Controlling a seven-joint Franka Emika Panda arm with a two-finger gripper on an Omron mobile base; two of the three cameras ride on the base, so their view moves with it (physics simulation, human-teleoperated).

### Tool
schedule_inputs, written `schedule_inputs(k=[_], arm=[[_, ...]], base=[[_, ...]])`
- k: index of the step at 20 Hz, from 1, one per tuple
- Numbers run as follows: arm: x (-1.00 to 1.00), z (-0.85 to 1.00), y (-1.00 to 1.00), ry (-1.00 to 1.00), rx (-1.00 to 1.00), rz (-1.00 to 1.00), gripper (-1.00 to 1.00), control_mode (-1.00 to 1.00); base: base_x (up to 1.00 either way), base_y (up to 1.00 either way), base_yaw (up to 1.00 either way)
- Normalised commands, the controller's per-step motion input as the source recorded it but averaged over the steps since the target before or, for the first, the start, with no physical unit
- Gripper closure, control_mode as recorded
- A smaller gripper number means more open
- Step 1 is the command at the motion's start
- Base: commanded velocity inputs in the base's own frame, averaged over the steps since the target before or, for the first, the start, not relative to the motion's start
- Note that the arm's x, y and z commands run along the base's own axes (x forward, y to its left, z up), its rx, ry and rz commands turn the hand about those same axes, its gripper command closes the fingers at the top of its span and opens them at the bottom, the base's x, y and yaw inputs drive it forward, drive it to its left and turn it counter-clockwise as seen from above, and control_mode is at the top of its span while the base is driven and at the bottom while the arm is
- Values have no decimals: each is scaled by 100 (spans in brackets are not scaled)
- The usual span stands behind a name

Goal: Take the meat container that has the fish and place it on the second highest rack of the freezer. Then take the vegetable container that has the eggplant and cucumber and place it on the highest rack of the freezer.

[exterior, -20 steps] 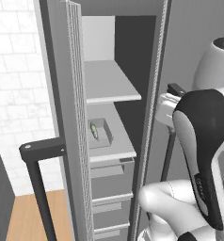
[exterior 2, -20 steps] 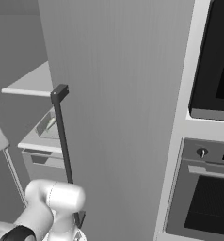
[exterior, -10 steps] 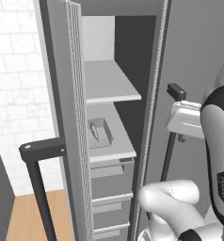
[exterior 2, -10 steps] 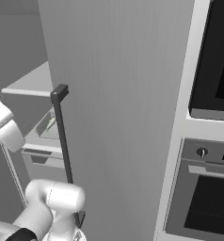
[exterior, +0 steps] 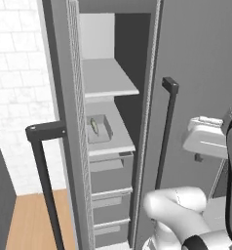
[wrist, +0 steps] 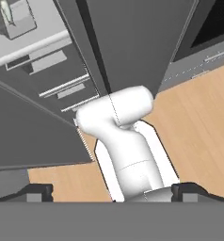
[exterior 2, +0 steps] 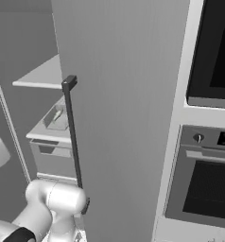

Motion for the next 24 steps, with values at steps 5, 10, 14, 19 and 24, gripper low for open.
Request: schedule_inputs(k=[5, 10, 14, 19, 24], arm=[[0, 0, 0, 0, 0, 0, -100, 100], [0, 0, 0, 0, 0, 0, -100, 100], [0, 0, 0, 0, 0, 0, -100, 100], [0, 0, 0, 0, 0, 0, -100, 100], [0, 0, 0, 0, 0, 0, -100, 100]], base=[[-16, -85, -8], [22, -100, 1], [3, -100, 5], [0, -100, 5], [0, -100, 4]])
